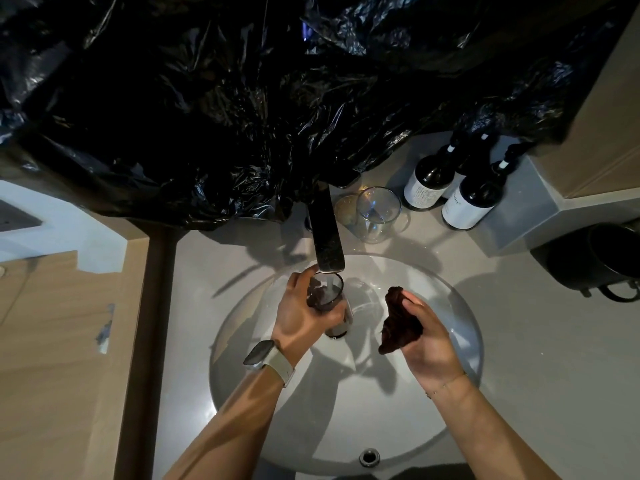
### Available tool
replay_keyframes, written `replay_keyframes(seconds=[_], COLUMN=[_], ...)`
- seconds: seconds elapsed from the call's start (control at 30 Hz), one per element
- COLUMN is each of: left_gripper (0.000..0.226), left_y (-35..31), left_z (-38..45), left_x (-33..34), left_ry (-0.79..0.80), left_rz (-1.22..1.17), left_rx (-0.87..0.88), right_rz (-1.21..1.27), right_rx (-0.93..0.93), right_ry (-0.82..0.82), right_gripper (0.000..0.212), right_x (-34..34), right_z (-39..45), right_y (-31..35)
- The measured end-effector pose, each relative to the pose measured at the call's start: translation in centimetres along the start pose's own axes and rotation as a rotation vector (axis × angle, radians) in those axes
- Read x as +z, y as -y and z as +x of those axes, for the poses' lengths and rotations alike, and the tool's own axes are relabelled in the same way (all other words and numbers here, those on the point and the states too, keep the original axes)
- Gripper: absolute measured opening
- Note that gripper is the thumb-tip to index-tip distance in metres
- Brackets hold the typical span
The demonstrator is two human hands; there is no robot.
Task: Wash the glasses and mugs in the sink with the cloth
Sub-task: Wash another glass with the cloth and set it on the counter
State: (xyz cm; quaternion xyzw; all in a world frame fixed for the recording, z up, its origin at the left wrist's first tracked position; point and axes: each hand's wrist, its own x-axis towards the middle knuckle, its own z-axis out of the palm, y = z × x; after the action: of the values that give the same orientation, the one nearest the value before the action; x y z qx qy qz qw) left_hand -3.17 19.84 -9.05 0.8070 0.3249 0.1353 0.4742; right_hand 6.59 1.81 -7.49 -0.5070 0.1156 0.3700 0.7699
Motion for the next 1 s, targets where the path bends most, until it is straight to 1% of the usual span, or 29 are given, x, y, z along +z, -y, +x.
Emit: replay_keyframes(seconds=[0.03, 0.07, 0.13, 0.17, 0.2, 0.23, 0.3, 0.37, 0.43, 0.5, 0.57, 0.63, 0.7, 0.73, 0.83, 0.9, 0.97, 1.0], left_gripper=[0.061, 0.056, 0.053, 0.045, 0.032, 0.025, 0.022, 0.021, 0.029, 0.042, 0.050, 0.046, 0.041, 0.041, 0.039, 0.043, 0.044, 0.042], left_y=[0.0, -0.1, -0.7, -1.0, -1.5, -1.8, -2.1, -2.0, -1.9, -2.3, -2.4, -2.2, -2.1, -1.9, -1.4, -0.8, -0.9, -1.0], left_z=[0.2, 0.3, 0.5, 0.4, 0.2, 0.1, 0.1, 0.4, 0.9, 1.2, 1.3, 1.2, 0.8, 0.7, 0.2, -0.4, -1.0, -1.1], left_x=[0.1, 0.2, 0.5, 0.6, 0.7, 1.0, 1.6, 2.1, 2.3, 2.2, 2.1, 1.9, 1.5, 1.4, 0.6, 0.5, 0.6, 0.7], left_ry=[0.015, 0.053, 0.171, 0.223, 0.270, 0.303, 0.275, 0.201, 0.137, 0.115, 0.115, 0.156, 0.208, 0.215, 0.176, 0.204, 0.238, 0.242], left_rz=[-0.026, -0.109, -0.429, -0.584, -0.703, -0.790, -0.969, -1.130, -1.231, -1.277, -1.293, -1.263, -1.222, -1.204, -1.208, -1.186, -1.158, -1.171], left_rx=[-0.059, -0.148, -0.407, -0.538, -0.653, -0.753, -0.933, -1.036, -1.087, -1.124, -1.145, -1.128, -1.105, -1.096, -1.067, -1.037, -1.051, -1.074], right_rz=[0.004, 0.008, 0.022, 0.032, 0.038, 0.039, 0.031, 0.000, -0.092, -0.253, -0.393, -0.477, -0.585, -0.640, -0.712, -0.786, -0.871, -0.894], right_rx=[0.003, 0.008, 0.013, 0.013, 0.012, 0.005, -0.017, -0.050, -0.110, -0.208, -0.320, -0.404, -0.461, -0.492, -0.477, -0.492, -0.584, -0.630], right_ry=[0.001, 0.000, -0.002, -0.006, -0.014, -0.024, -0.058, -0.081, -0.093, -0.089, -0.026, 0.077, 0.141, 0.156, 0.143, 0.172, 0.256, 0.269], right_gripper=[0.035, 0.036, 0.035, 0.036, 0.037, 0.037, 0.033, 0.027, 0.017, 0.016, 0.019, 0.031, 0.045, 0.046, 0.036, 0.032, 0.028, 0.027], right_x=[-0.1, -0.2, -0.5, -0.7, -0.9, -1.2, -1.5, -1.6, -1.4, -0.8, 0.6, 2.4, 3.8, 4.3, 4.3, 4.1, 5.1, 5.7], right_z=[0.0, 0.1, 0.1, 0.1, 0.1, 0.1, 0.1, -0.1, -0.3, -0.6, -0.7, -0.7, 0.0, 0.5, 1.3, 1.0, 0.9, 1.4], right_y=[0.0, 0.0, 0.0, 0.1, 0.1, 0.2, 0.5, 0.8, 1.0, 1.0, 0.8, 0.3, -0.2, -0.4, -0.9, -1.2, -1.2, -1.1])
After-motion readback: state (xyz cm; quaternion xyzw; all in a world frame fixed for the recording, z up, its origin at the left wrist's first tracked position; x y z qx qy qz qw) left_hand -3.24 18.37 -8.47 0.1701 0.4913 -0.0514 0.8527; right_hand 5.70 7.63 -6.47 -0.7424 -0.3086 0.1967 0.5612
